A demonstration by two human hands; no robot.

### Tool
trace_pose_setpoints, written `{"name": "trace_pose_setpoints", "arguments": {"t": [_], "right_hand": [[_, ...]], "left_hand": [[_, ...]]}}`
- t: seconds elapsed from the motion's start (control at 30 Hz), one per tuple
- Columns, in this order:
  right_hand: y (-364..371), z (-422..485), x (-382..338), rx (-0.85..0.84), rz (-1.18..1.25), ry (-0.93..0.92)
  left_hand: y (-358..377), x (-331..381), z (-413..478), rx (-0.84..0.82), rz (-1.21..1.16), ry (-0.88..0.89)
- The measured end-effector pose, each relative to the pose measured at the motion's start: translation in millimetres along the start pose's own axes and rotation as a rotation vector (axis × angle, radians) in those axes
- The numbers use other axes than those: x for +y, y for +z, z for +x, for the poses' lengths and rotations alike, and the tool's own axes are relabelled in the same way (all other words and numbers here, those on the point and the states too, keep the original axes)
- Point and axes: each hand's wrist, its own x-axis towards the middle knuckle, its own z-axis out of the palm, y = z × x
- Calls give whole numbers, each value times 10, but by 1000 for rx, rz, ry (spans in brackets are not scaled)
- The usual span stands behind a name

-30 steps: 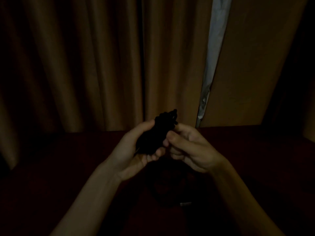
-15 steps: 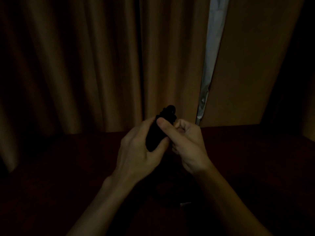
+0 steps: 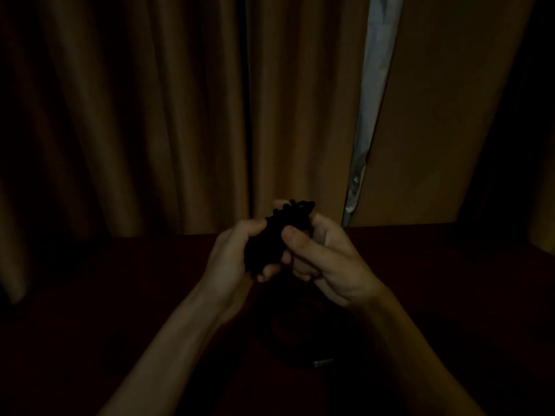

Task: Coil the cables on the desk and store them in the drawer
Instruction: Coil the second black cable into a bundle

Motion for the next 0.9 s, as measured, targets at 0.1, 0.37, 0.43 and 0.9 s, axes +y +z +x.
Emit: {"name": "trace_pose_setpoints", "arguments": {"t": [0.1,0.37,0.43,0.9], "right_hand": [[-4,-11,5,25,-147,-29],[210,-10,-32,308,-90,-120],[223,0,-19,363,-73,-86],[85,8,-1,27,-99,-20]], "left_hand": [[-42,-12,-6,-10,131,14],[-108,-62,-5,74,638,418],[-117,-112,17,50,805,595],[-167,-18,49,135,350,377]]}}
